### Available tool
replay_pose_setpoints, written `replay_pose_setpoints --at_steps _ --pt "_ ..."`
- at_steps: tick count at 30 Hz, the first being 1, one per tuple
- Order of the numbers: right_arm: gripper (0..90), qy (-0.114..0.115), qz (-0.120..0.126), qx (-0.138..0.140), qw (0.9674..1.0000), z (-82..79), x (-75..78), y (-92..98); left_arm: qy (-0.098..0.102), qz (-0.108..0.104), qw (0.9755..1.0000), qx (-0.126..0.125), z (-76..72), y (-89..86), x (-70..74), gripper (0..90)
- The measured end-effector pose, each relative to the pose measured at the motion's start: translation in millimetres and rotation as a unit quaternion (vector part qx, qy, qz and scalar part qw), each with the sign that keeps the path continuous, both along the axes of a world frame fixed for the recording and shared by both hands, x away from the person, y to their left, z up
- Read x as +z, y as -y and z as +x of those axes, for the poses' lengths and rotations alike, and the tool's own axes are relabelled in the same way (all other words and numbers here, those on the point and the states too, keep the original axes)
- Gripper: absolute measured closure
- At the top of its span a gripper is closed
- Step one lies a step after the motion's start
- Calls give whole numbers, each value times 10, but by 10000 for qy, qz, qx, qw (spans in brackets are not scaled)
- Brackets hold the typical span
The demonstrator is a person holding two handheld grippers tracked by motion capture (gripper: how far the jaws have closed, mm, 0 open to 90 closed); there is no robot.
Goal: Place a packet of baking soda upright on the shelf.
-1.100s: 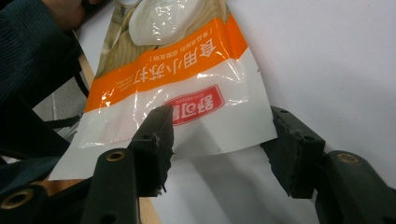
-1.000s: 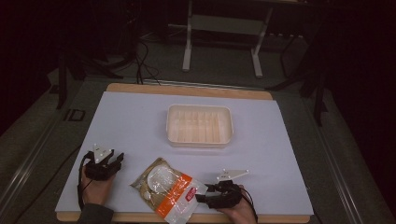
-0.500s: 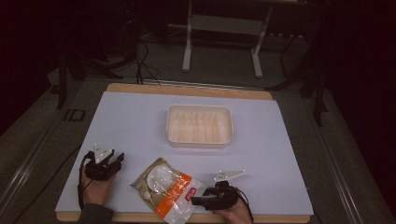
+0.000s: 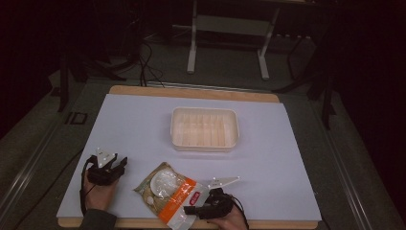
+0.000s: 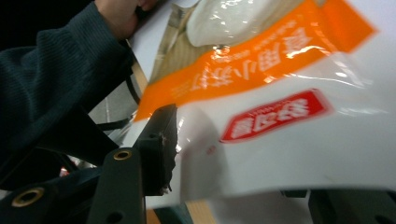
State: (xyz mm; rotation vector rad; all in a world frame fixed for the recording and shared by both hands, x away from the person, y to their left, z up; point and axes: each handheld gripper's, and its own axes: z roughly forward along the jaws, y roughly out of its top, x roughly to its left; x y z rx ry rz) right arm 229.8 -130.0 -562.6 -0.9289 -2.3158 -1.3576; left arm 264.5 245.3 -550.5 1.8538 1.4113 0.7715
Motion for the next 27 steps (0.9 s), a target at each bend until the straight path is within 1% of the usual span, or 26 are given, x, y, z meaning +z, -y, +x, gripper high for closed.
replay_pose_setpoints --at_steps 1,2,3,4,6,7,8,9,10,12,14,17,18,19,22,24,25,26,27 --pt "538 9 -13 -53 10000 8 -2 -80 2 -7 10000 2 1 0 -1 570" --pt "571 21 -36 -86 10000 13 -2 -100 1 -7 10000 2 0 -1 0 570" --pt "571 21 -36 -86 10000 13 -2 -100 5 -9 10000 -1 0 -1 0 570" --pt "623 -2 -49 -117 9999 22 1 -115 5 -11 10000 -2 0 -1 0 569" --pt "739 1 46 -210 9998 52 24 -113 1 -6 10000 0 0 1 -1 569" --pt "812 46 89 -253 9996 67 55 -98 -12 8 10000 -5 1 1 0 570" --pt "849 71 108 -250 9996 72 71 -93 -11 14 10000 -6 2 4 -1 569" --pt "849 71 108 -250 9996 72 71 -93 -11 14 10000 -6 2 4 -1 569" --pt "892 162 117 -233 9995 87 116 -91 -10 18 10000 -8 3 5 -2 569" --pt "895 190 118 -218 9995 91 131 -91 -8 18 10000 -4 1 4 -1 569" --pt "898 300 70 -115 9995 113 189 -98 -6 13 10000 -3 0 1 0 569" --pt "899 336 63 -100 9994 120 207 -96 -2 12 10000 1 -1 2 0 569" --pt "900 393 173 -119 9990 169 306 -79 8 7 10000 -4 -2 2 -1 569" --pt "900 420 186 -112 9989 185 343 -79 12 3 10000 -9 -2 0 -1 569" --pt "900 496 218 -74 9985 228 444 -85 12 -4 10000 -10 -2 0 -1 569" --pt "900 611 179 -51 9980 245 509 -101 12 -2 10000 -13 -2 -1 0 569" --pt "900 611 179 -51 9980 245 509 -101 17 -11 10000 -8 -2 0 -1 569" --pt "900 717 165 -37 9973 262 563 -117 16 -10 10000 -9 -2 -1 0 569" --pt "900 757 171 -35 9970 272 588 -123 16 -10 10000 -9 -2 -1 0 569"
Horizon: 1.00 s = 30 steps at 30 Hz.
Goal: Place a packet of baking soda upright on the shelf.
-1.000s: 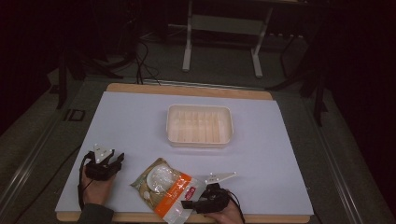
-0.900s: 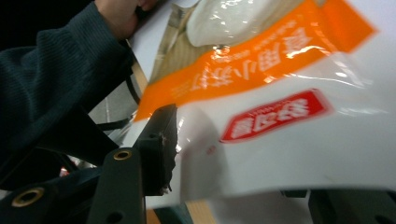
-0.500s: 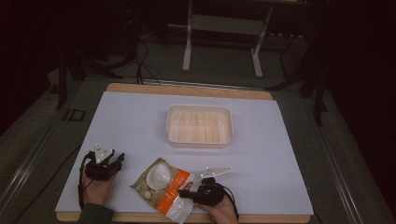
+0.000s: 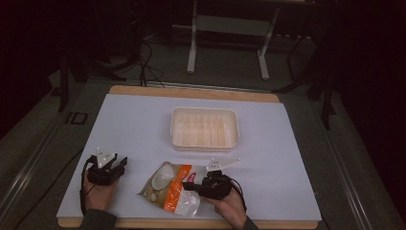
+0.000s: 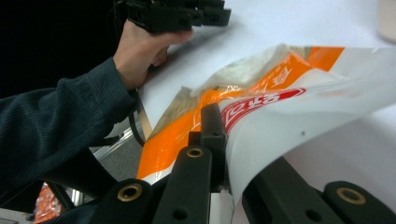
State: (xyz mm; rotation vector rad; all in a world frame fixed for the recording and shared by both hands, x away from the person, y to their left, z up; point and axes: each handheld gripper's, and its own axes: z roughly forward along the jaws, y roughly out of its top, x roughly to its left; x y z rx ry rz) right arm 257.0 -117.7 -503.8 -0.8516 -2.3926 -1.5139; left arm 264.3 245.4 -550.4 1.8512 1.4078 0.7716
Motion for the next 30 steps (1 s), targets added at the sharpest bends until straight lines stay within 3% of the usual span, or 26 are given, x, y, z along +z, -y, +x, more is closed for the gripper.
replay_pose_setpoints --at_steps 14,30 --pt "900 394 163 -165 9990 128 405 59 26 -103 9999 24 -1 -17 5 565" --pt "900 707 86 -441 9965 176 677 315 31 -169 9999 20 2 -21 15 565"
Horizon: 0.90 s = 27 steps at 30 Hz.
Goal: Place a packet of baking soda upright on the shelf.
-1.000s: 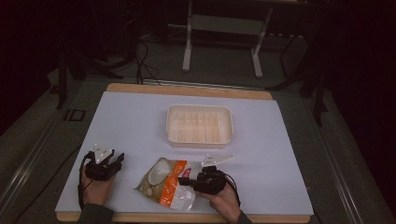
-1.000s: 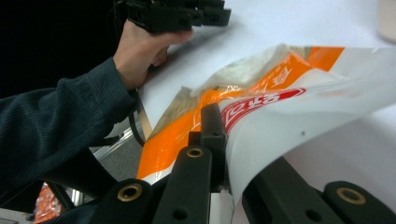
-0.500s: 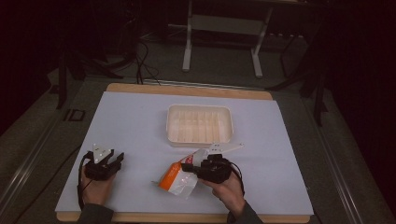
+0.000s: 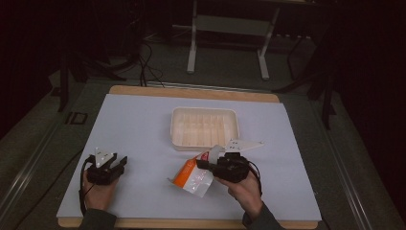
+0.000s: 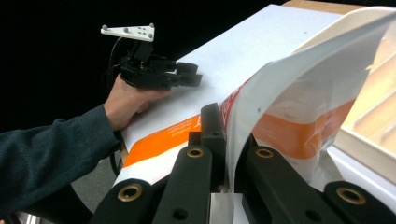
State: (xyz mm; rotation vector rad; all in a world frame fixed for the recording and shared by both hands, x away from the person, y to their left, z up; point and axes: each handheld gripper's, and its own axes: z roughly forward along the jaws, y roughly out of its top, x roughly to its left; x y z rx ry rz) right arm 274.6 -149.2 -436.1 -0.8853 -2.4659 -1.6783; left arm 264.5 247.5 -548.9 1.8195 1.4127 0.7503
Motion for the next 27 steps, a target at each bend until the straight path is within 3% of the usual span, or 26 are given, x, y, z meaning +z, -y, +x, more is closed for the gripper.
replay_pose_setpoints --at_steps 14,27 --pt "900 210 -397 -49 9990 62 215 137 -14 -22 10000 -10 0 3 3 567" --pt "900 455 -589 -138 9971 135 442 246 32 -49 10000 6 -4 -2 2 576"
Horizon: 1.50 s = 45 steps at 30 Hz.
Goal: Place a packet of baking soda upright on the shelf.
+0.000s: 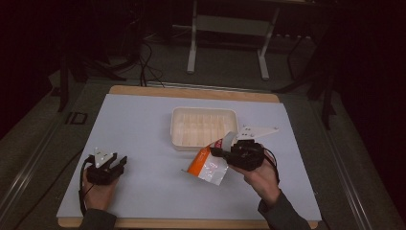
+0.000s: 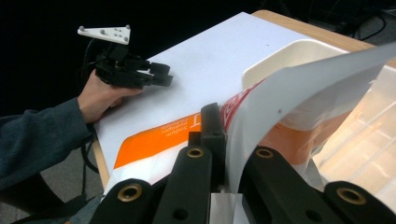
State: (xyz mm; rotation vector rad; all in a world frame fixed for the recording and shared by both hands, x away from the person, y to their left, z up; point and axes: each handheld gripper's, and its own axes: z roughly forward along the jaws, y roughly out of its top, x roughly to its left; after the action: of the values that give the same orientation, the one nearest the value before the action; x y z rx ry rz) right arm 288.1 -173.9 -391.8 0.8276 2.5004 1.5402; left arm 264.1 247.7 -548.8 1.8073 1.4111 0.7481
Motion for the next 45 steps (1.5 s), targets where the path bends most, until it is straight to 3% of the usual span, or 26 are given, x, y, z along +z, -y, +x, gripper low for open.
replay_pose_setpoints --at_steps 22,32,37,45 --pt "900 380 -441 -309 9978 339 384 174 -25 20 10000 -18 3 2 -4 580" --pt "900 402 -706 -327 9962 512 463 174 -27 19 10000 -13 4 4 -6 578" --pt "900 400 -944 -273 9944 599 487 160 -23 20 10000 -11 4 4 -6 577" --pt "900 430 -1419 -180 9888 722 558 126 -25 19 10000 -9 5 5 -7 575"
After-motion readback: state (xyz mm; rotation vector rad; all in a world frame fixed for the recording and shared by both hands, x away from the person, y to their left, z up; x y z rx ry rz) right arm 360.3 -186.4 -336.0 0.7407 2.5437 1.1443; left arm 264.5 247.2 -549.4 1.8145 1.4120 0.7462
